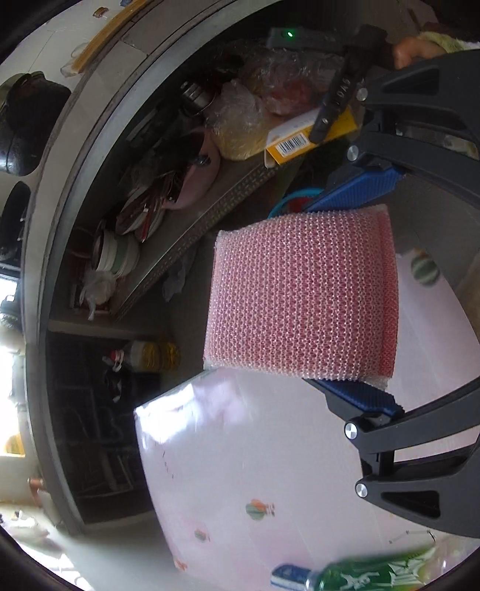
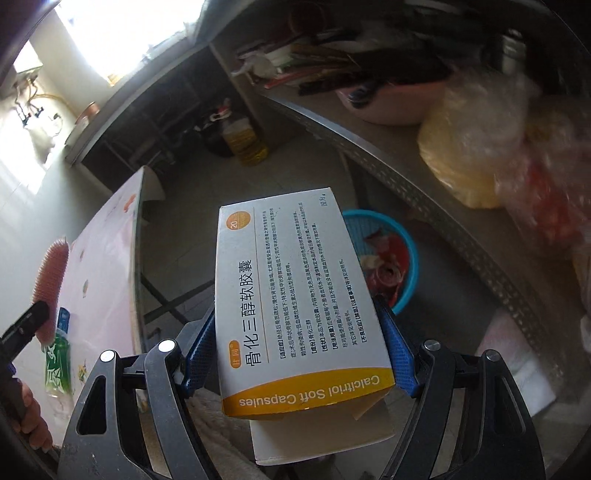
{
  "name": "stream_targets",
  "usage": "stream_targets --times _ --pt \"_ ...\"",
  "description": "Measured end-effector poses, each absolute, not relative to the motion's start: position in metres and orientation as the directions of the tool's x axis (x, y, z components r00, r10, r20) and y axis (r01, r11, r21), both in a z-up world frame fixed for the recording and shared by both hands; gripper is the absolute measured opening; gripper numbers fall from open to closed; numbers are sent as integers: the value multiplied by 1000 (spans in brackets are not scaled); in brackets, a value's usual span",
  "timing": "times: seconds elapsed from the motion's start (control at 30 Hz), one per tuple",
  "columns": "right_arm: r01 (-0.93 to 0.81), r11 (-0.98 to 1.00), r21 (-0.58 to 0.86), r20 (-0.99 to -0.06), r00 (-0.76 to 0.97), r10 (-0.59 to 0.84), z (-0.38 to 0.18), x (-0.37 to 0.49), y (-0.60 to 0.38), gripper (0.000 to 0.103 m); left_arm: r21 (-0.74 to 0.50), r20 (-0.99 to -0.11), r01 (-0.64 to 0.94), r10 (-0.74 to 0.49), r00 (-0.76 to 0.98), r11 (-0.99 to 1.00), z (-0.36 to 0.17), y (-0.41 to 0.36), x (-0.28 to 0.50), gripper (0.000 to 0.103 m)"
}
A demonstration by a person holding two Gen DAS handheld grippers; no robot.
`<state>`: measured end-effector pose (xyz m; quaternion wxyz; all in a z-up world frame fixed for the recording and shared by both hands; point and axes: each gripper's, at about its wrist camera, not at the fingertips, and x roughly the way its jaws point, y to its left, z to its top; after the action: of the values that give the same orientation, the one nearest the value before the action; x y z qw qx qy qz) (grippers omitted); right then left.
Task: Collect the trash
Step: 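Carry the scrubber and medicine box over the blue wastebasket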
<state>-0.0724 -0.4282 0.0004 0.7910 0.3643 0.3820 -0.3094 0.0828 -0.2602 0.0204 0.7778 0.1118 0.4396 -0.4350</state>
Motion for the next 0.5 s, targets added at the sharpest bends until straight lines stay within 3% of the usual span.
stream_targets --times 0.13,0.37,0.47,0.5 --pt "803 481 352 -861 479 -169 -38 -78 -446 73 -293 -836 776 -543 75 559 -13 -320 88 80" --pt "838 416 352 -897 430 -107 -104 -50 -490 74 -303 -893 787 -448 -38 538 -71 -415 85 80" --pt "840 437 320 -896 419 -150 -122 -29 -508 76 -331 -885 780 -461 -61 532 -87 -454 90 85" --pt "840 447 309 -893 417 -167 -131 -22 -516 84 -330 -885 780 -461 -60 531 -93 -464 92 88"
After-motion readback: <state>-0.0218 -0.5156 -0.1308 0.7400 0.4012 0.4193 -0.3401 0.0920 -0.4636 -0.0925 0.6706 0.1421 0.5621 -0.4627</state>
